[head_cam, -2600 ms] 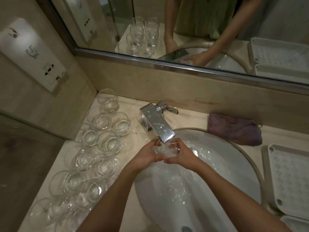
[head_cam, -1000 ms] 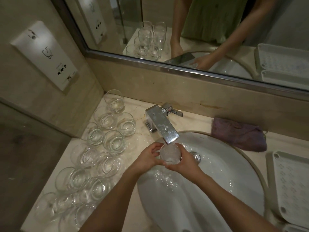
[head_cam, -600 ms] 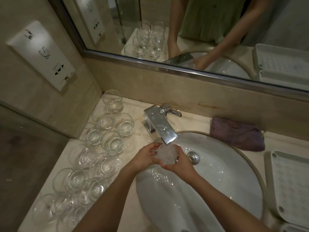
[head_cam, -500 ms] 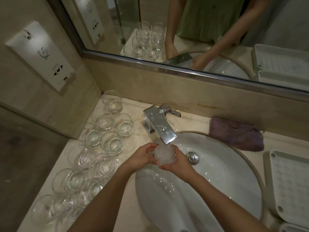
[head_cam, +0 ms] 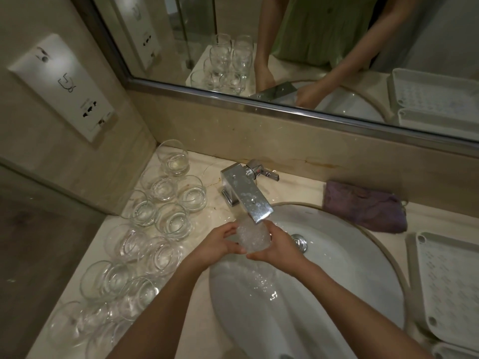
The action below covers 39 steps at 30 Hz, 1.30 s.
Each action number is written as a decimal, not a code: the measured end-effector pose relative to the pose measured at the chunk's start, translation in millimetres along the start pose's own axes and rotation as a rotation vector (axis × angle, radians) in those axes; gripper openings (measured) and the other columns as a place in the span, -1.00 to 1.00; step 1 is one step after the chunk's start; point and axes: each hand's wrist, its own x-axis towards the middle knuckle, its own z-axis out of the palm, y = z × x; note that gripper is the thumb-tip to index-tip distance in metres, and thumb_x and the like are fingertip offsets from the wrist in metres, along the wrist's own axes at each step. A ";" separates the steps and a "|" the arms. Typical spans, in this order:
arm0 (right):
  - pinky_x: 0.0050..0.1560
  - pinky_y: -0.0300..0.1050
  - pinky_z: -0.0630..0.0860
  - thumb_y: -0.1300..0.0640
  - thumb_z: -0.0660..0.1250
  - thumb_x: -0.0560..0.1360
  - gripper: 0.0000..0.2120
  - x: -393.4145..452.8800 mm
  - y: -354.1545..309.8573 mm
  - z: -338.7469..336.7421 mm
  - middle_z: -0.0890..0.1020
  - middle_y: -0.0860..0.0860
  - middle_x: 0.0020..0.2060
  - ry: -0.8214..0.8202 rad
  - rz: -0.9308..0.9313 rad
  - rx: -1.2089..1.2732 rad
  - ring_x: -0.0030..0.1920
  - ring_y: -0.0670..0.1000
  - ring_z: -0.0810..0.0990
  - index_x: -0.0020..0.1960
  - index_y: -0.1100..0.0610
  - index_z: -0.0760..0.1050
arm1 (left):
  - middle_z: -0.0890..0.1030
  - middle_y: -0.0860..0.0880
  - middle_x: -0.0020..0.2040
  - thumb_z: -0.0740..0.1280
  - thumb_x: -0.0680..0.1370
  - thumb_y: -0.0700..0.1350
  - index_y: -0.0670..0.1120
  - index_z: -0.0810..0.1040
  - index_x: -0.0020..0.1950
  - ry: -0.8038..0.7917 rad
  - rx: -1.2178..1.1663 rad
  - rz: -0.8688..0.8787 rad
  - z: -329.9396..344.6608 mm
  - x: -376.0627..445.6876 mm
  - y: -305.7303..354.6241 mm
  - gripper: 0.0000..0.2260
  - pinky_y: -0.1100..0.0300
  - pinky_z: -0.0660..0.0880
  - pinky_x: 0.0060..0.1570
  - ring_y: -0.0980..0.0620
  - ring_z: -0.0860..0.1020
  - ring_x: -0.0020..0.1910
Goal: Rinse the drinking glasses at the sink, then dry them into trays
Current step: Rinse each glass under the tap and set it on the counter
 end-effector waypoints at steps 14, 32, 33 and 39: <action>-0.15 -0.46 0.44 0.23 0.63 0.22 -0.32 -9.1 6.4 0.3 0.54 -0.16 0.04 0.038 0.054 0.193 -0.01 -0.23 0.52 0.21 -0.04 0.36 | 0.50 -0.12 0.30 0.50 0.34 -0.41 -0.14 0.45 0.36 0.018 0.106 -0.012 9.4 4.3 4.3 -0.39 0.20 0.50 0.16 -0.06 0.46 0.32; -0.03 -0.42 0.43 0.12 0.62 0.23 -0.25 -4.8 10.5 -2.3 0.51 -0.11 0.12 0.015 0.011 0.002 0.09 -0.14 0.50 0.31 0.01 0.32 | 0.55 -0.04 0.17 0.52 0.30 -0.43 -0.05 0.49 0.20 0.043 0.095 0.011 15.6 0.3 5.2 -0.44 0.22 0.53 0.02 -0.01 0.59 -0.11; 0.03 -0.34 0.47 0.09 0.62 0.22 -0.22 -4.6 11.3 -1.8 0.51 -0.10 0.14 0.007 0.009 -0.006 0.12 -0.11 0.51 0.33 0.01 0.31 | 0.54 -0.01 0.16 0.52 0.30 -0.42 -0.05 0.49 0.21 0.038 0.090 0.011 15.8 0.0 6.0 -0.44 0.23 0.53 0.00 0.00 0.59 -0.15; 0.16 -0.20 0.45 0.09 0.64 0.21 -0.16 -4.0 14.2 -3.2 0.45 -0.06 0.21 0.027 0.006 -0.017 0.19 -0.07 0.46 0.38 0.04 0.30 | 0.58 -0.02 0.12 0.48 0.31 -0.47 -0.02 0.52 0.17 0.022 0.055 0.042 16.9 -1.8 8.7 -0.46 0.13 0.57 0.03 -0.05 0.64 -0.07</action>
